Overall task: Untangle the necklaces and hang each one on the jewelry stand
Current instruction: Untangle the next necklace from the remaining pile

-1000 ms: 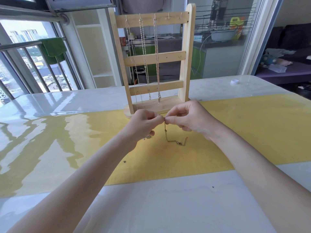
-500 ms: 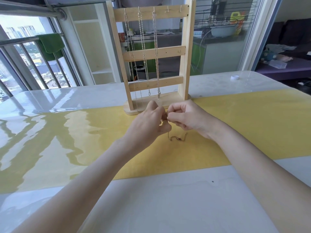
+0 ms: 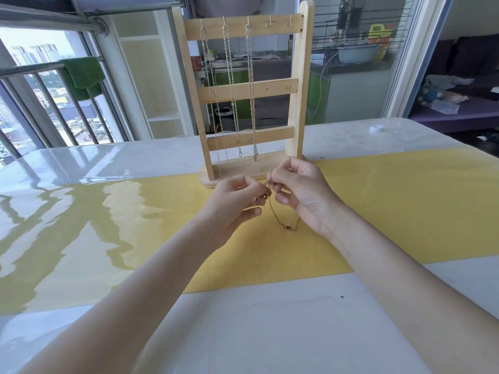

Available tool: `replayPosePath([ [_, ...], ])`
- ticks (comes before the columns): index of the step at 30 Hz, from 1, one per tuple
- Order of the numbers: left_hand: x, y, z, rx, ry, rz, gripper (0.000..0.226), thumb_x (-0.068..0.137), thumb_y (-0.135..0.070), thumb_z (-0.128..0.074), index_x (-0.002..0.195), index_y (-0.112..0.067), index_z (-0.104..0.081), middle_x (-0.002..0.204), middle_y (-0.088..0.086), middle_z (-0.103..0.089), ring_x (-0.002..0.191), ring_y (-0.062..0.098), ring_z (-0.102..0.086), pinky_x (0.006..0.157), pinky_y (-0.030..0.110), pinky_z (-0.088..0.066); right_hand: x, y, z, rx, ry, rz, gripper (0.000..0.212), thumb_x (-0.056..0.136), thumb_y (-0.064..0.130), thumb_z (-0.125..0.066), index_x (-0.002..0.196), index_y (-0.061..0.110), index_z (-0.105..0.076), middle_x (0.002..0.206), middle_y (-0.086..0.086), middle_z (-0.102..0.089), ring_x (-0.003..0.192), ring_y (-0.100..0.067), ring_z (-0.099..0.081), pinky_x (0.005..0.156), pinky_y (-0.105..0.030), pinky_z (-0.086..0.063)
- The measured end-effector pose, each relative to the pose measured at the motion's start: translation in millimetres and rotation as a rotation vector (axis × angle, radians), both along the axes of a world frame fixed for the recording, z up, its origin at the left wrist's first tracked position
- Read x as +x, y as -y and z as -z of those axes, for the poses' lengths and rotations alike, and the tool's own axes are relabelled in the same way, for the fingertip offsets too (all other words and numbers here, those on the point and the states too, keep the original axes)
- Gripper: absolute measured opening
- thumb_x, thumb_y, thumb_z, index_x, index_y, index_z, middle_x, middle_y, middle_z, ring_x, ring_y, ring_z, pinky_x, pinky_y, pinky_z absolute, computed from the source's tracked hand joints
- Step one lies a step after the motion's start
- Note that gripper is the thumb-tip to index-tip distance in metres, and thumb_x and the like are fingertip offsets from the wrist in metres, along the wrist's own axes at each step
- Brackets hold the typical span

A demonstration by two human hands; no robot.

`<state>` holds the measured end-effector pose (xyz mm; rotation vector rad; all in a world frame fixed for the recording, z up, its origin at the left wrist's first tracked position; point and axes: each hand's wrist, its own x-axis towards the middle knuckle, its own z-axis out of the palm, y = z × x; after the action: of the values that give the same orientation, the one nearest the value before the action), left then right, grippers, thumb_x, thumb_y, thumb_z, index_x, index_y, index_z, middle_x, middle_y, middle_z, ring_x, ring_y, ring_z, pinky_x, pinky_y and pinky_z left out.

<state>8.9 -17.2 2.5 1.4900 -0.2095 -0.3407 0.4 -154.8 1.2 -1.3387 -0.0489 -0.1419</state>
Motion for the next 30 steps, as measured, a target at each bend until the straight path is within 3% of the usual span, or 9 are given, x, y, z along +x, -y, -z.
replayPosePath([
  [4, -0.8, -0.6, -2.9, -0.080, -0.140, 0.118, 0.013, 0.089, -0.004, -0.059, 0.078, -0.010, -0.056, 0.072, 0.001, -0.063, 0.052, 0.004, -0.050, 0.048, 0.012, -0.045, -0.3, 3.2, -1.3, 0.168, -0.058, -0.066, 0.031, 0.083, -0.012, -0.048, 0.066, 0.014, -0.042, 0.066, -0.004, -0.048, 0.056, -0.011, -0.042, 0.044, -0.018, -0.033],
  [8, -1.2, -0.8, -4.5, -0.079, -0.176, 0.172, 0.015, 0.090, -0.003, -0.057, 0.079, -0.013, -0.052, 0.079, 0.005, -0.069, 0.051, 0.003, -0.048, 0.047, 0.012, -0.045, -0.4, 1.7, -2.2, 0.244, -0.117, -0.129, 0.031, 0.082, -0.008, -0.038, 0.064, 0.017, -0.040, 0.059, 0.002, -0.048, 0.054, -0.011, -0.041, 0.042, -0.019, -0.028],
  [11, -2.3, 0.2, -3.3, -0.027, -0.163, 0.185, 0.018, 0.090, -0.003, -0.057, 0.077, -0.014, -0.049, 0.072, -0.001, -0.068, 0.052, 0.004, -0.047, 0.048, 0.013, -0.045, 0.5, -0.8, -1.4, 0.249, -0.128, -0.096, 0.030, 0.081, -0.007, -0.036, 0.063, 0.017, -0.038, 0.056, 0.002, -0.046, 0.053, -0.012, -0.038, 0.042, -0.020, -0.026],
  [17, -3.4, 4.0, -2.3, -0.012, -0.153, 0.159, 0.009, 0.088, -0.004, -0.060, 0.081, -0.009, -0.056, 0.068, 0.001, -0.059, 0.050, 0.005, -0.043, 0.046, 0.012, -0.042, 0.8, -4.3, -0.4, 0.270, -0.071, -0.082, 0.036, 0.083, -0.007, -0.043, 0.056, 0.016, -0.042, 0.061, -0.001, -0.046, 0.056, -0.014, -0.037, 0.047, -0.024, -0.028],
  [23, 0.3, -2.3, -8.3, -0.143, -0.180, 0.045, 0.015, 0.092, -0.007, -0.055, 0.077, -0.010, -0.058, 0.062, -0.001, -0.052, 0.044, 0.004, -0.038, 0.040, 0.012, -0.033, 0.7, 7.0, -3.2, 0.275, -0.062, -0.102, 0.026, 0.084, -0.008, -0.056, 0.075, 0.014, -0.048, 0.068, -0.005, -0.052, 0.059, -0.013, -0.046, 0.047, -0.018, -0.038],
  [30, 3.5, -4.9, -5.1, -0.033, -0.044, 0.014, 0.018, 0.087, -0.017, -0.064, 0.071, -0.012, -0.069, 0.056, -0.004, -0.046, 0.041, 0.004, -0.030, 0.039, 0.013, -0.027, 2.0, 10.2, -4.5, 0.152, -0.042, -0.117, 0.025, 0.083, -0.010, -0.059, 0.083, 0.013, -0.048, 0.062, -0.001, -0.056, 0.058, -0.012, -0.048, 0.048, -0.018, -0.039],
])
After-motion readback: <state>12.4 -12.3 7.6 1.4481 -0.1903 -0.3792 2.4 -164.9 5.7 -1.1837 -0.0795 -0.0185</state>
